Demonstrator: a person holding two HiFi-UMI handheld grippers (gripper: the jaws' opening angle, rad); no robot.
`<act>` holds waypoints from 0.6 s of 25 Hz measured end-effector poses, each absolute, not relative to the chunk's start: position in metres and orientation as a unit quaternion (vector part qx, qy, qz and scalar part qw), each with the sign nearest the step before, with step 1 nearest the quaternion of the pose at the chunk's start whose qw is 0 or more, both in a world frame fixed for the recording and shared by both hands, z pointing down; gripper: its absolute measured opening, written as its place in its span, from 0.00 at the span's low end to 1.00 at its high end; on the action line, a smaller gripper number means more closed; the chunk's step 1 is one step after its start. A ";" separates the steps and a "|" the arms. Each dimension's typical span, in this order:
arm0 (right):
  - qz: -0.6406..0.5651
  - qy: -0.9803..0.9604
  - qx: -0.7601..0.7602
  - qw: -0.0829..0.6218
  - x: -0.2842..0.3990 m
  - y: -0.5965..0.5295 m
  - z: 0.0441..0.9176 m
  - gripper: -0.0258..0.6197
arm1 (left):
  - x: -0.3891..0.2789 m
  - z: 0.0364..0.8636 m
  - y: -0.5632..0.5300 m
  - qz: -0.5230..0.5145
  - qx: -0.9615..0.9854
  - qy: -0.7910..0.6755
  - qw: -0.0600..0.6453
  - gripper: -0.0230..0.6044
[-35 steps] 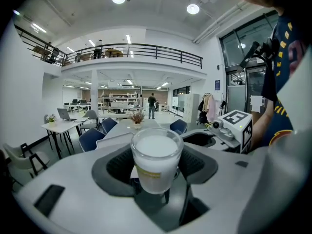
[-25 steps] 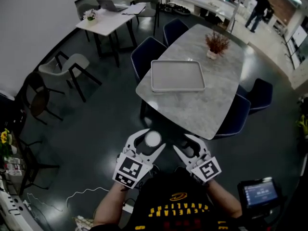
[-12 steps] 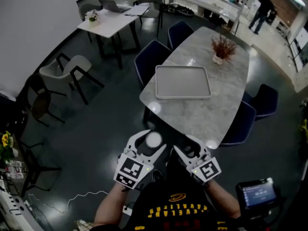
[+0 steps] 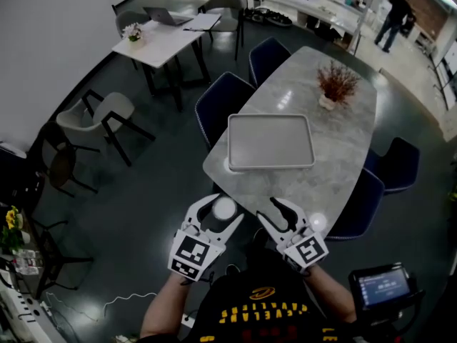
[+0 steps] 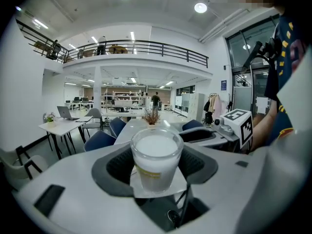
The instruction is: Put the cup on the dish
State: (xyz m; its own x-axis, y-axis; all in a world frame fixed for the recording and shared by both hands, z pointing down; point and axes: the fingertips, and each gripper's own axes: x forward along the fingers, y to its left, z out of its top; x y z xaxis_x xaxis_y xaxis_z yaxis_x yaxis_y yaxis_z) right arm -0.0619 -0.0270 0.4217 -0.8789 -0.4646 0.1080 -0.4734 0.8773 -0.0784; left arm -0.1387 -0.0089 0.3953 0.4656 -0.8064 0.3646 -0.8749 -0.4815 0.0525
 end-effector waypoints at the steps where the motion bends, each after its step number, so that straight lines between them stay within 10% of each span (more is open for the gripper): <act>1: 0.051 -0.968 0.241 0.043 -0.062 -0.036 0.422 0.34 | -0.139 0.396 -0.018 0.146 0.847 -0.497 0.118 0.45; 15: 0.068 -0.966 0.246 0.038 -0.028 -0.137 0.422 0.34 | -0.119 0.398 -0.117 0.150 0.833 -0.520 0.120 0.45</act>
